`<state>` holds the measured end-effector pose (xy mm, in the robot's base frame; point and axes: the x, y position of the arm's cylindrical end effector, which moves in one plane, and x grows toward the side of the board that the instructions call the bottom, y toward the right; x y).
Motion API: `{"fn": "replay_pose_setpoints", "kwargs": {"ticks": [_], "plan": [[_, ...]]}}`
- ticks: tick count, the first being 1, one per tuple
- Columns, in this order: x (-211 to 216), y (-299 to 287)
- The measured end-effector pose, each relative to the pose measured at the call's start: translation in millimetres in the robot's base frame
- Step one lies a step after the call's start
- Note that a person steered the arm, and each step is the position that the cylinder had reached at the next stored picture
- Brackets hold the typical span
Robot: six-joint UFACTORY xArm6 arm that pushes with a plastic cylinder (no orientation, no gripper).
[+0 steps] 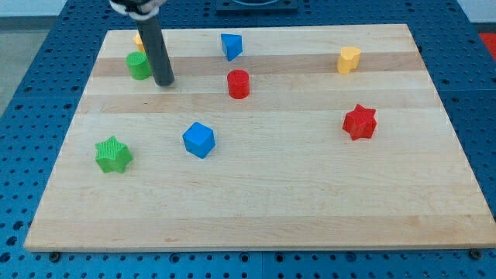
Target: Move your arm to the bottom center
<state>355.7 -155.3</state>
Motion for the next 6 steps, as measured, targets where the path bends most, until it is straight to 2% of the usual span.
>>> {"fn": "replay_pose_setpoints", "kwargs": {"ticks": [3,4,5,6], "plan": [[7,1],[11,24],[21,92],[21,95]]}}
